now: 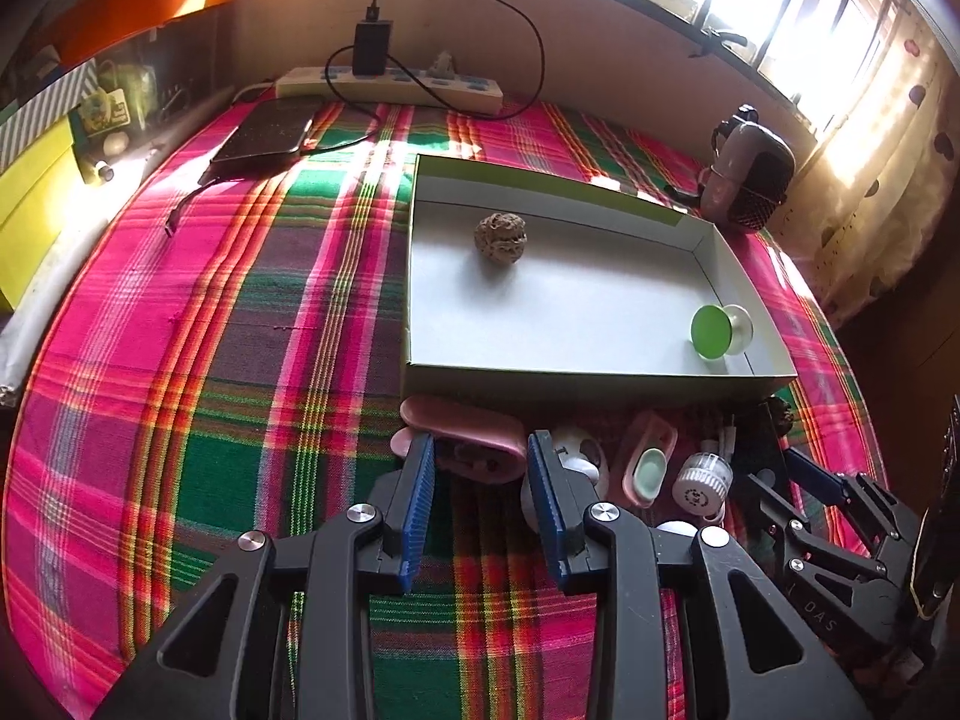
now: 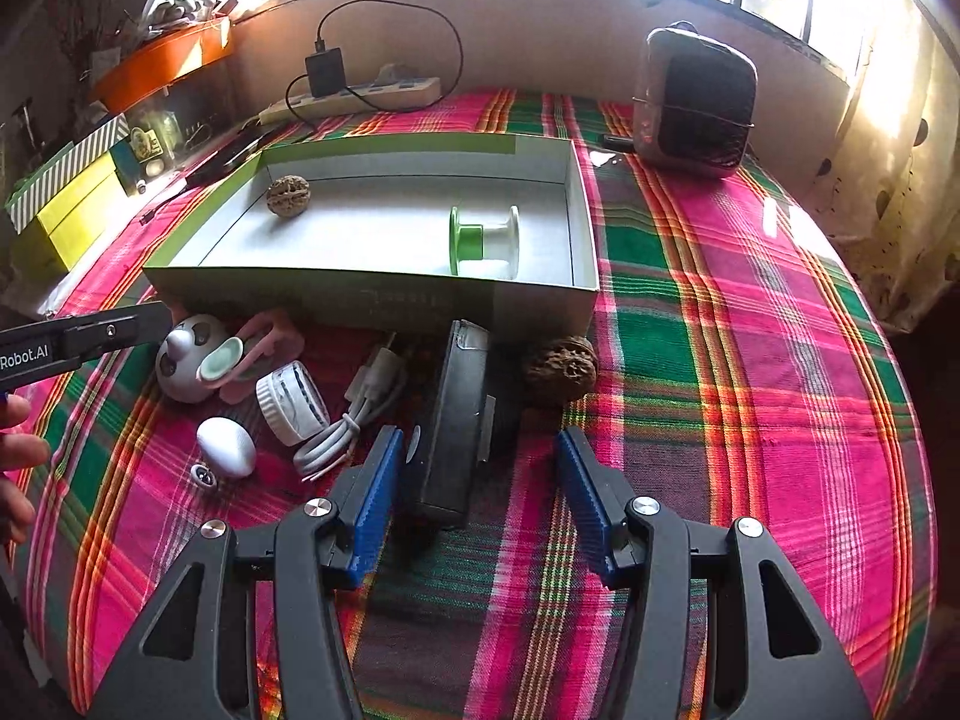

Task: Organize objects
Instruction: 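Withdraw both tools from the tray toward the remaining objects, then grasp the pink rectangular item with the left tool while the right tool grasps the black flashlight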

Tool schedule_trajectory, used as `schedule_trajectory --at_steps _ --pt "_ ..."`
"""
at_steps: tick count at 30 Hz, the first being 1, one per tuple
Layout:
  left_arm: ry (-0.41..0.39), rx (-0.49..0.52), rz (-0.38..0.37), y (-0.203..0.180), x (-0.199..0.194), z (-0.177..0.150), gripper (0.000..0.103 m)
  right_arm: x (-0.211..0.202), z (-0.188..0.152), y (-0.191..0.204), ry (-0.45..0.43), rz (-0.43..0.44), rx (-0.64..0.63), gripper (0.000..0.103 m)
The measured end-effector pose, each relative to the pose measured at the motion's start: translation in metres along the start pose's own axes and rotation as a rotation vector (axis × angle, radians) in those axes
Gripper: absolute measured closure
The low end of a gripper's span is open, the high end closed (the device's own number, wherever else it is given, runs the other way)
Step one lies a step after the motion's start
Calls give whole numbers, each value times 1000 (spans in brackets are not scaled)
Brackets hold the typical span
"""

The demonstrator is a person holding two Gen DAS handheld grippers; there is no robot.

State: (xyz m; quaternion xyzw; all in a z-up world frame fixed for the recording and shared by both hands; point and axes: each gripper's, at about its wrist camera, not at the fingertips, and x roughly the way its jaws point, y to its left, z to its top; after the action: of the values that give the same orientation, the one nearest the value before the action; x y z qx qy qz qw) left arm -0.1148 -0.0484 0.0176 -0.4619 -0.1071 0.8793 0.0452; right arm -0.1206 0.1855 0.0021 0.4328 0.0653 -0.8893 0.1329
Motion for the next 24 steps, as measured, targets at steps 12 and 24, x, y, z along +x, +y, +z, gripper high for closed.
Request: schedule_trajectory --at_steps 12,24 --pt "29 -6 81 10 -4 -11 73 0 0 -1 -2 11 -4 50" --pt "-8 -62 150 40 -19 -15 73 -1 0 -1 -1 8 -7 50"
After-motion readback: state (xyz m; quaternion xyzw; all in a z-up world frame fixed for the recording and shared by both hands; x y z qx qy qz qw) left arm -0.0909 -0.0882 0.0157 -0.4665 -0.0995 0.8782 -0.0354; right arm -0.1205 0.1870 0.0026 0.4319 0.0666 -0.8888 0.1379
